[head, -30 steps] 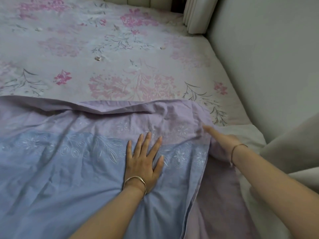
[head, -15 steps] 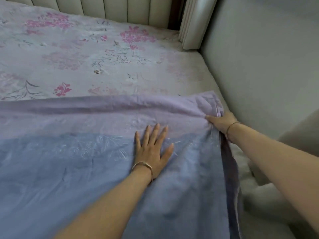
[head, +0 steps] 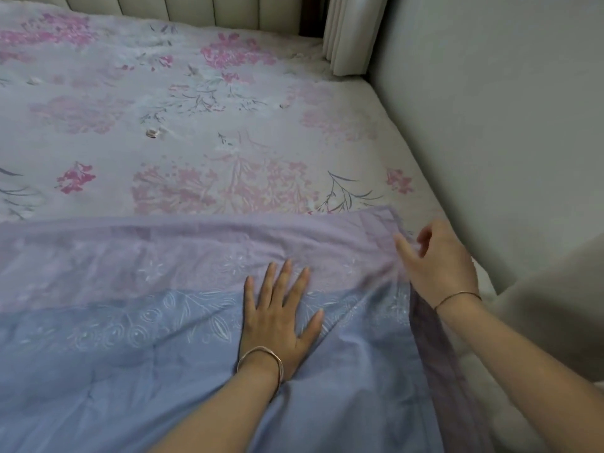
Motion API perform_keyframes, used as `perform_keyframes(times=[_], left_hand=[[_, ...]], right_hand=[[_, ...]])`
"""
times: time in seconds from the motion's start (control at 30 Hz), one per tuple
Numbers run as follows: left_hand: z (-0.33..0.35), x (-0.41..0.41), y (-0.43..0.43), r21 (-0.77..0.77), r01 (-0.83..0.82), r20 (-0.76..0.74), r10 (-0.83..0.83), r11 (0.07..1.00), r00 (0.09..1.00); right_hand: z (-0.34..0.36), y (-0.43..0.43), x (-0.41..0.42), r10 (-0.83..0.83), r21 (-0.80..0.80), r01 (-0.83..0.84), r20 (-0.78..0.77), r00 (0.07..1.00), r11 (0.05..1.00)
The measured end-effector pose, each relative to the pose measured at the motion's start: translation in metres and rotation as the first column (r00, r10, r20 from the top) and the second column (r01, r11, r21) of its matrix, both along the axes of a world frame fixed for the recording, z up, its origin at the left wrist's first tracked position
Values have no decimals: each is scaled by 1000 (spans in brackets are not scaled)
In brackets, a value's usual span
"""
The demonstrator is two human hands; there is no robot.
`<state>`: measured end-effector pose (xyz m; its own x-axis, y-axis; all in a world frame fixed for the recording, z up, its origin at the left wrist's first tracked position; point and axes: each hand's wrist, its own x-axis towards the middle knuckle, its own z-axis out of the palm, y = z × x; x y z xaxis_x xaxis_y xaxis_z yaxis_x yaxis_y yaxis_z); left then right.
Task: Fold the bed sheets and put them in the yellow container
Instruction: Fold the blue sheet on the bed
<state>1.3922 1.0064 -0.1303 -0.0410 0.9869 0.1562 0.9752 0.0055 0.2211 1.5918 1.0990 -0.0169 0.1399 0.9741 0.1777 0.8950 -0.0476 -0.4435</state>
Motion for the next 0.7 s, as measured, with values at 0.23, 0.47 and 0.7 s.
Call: perform_keyframes(times=[0.23, 0.47, 0.7], left_hand=[[-1, 3, 0, -14, -11, -33, 11, 1000, 999], [42, 4, 16, -230, 1, 6, 1, 973, 1000], [42, 2, 46, -315, -74, -40, 64, 946, 997]], right_hand=[[-15, -21, -6, -350, -580, 104, -330, 877, 808], [8, 4, -32, -250, -410, 88, -359, 899, 908], [-19, 15, -2, -79, -261, 28, -186, 979, 965]])
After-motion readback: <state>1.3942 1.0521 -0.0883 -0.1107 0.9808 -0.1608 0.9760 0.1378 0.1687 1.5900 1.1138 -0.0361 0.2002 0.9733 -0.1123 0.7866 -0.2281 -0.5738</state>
